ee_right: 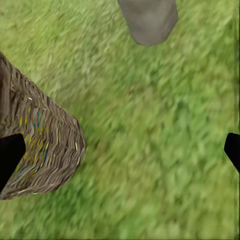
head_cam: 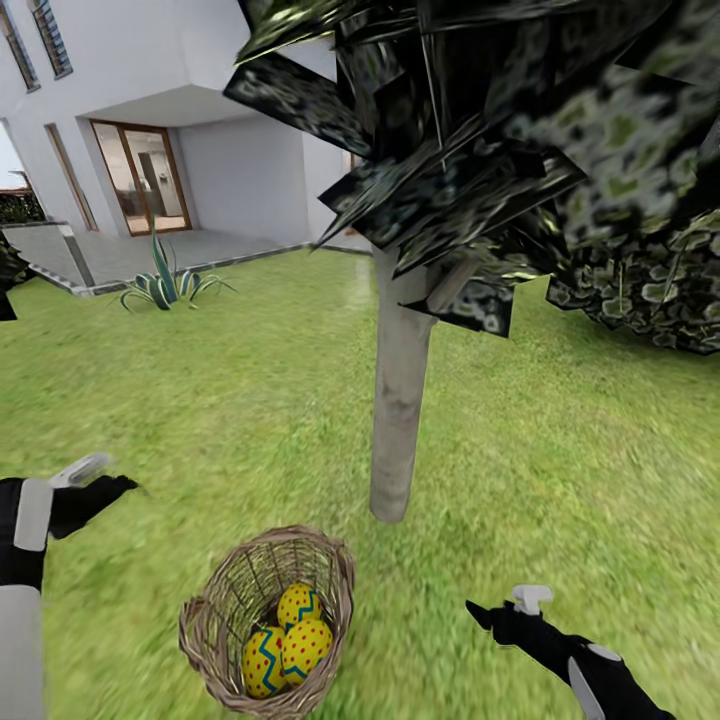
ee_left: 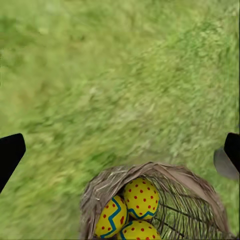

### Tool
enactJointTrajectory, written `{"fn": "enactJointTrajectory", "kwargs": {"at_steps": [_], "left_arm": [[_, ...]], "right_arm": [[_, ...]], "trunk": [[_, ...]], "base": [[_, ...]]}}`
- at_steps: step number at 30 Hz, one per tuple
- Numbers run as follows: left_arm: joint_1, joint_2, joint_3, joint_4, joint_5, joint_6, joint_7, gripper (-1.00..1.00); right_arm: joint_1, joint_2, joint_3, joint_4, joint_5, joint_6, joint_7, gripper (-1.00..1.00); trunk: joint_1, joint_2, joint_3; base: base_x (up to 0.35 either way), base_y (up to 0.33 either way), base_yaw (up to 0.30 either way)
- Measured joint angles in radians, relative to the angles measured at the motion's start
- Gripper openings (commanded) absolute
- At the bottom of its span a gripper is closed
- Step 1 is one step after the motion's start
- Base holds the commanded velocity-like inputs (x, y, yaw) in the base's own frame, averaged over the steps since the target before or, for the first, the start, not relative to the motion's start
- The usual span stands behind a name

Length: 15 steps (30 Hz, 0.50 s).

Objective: Take the three Easter eggs out of the wicker basket on the lawn in the garden, then place them on the lawn next to a single tree (choose any tree) so that all three eggs are next to the same tree and none are left in the basket.

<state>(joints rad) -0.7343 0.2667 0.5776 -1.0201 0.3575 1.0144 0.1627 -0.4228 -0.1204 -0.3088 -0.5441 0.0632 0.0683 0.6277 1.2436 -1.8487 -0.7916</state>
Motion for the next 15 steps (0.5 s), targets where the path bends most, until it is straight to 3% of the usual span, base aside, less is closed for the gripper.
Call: {"fn": "enactJointTrajectory", "kwargs": {"at_steps": [2, 4, 7, 8, 10, 13, 15], "left_arm": [[0.0, 0.041, 0.016, -0.017, 0.036, 0.001, 0.0, 1.0], [0.001, 0.052, 0.033, -0.017, 0.048, 0.0, 0.0, 1.0], [0.002, 0.043, 0.055, -0.009, 0.054, 0.0, 0.0, 1.0], [0.002, 0.026, 0.058, 0.015, 0.056, -0.003, 0.0, 1.0], [0.002, 0.017, 0.061, 0.046, 0.055, -0.005, 0.0, 1.0], [0.002, 0.016, 0.065, 0.07, 0.055, -0.007, 0.0, 1.0], [0.003, 0.017, 0.067, 0.079, 0.055, -0.009, 0.0, 1.0]], "right_arm": [[0.0, 0.001, 0.0, -0.017, -0.001, 0.0, -0.067, 1.0], [0.0, 0.002, 0.0, -0.036, -0.001, 0.002, -0.144, 1.0], [0.0, 0.017, 0.003, -0.075, 0.0, 0.024, -0.26, 1.0], [0.0, 0.043, 0.004, -0.105, 0.001, 0.074, -0.331, 1.0], [0.0, 0.075, 0.004, -0.152, 0.001, 0.138, -0.411, 1.0], [0.0, 0.102, 0.004, -0.24, 0.002, 0.232, -0.501, 1.0], [0.0, 0.106, 0.005, -0.272, 0.002, 0.279, -0.517, 1.0]], "trunk": [[-0.008, 0.014, 0.006], [-0.015, 0.028, 0.013], [-0.019, 0.035, 0.016], [-0.019, 0.035, 0.016], [-0.019, 0.035, 0.016], [-0.019, 0.035, 0.016], [-0.019, 0.035, 0.017]], "base": [[0.0, 0.0, 0.0], [0.0, 0.0, 0.0], [0.0, 0.0, 0.006], [0.0, 0.0, 0.081], [0.0, 0.0, 0.177], [0.0, 0.0, 0.257], [0.0, 0.0, 0.289]]}}
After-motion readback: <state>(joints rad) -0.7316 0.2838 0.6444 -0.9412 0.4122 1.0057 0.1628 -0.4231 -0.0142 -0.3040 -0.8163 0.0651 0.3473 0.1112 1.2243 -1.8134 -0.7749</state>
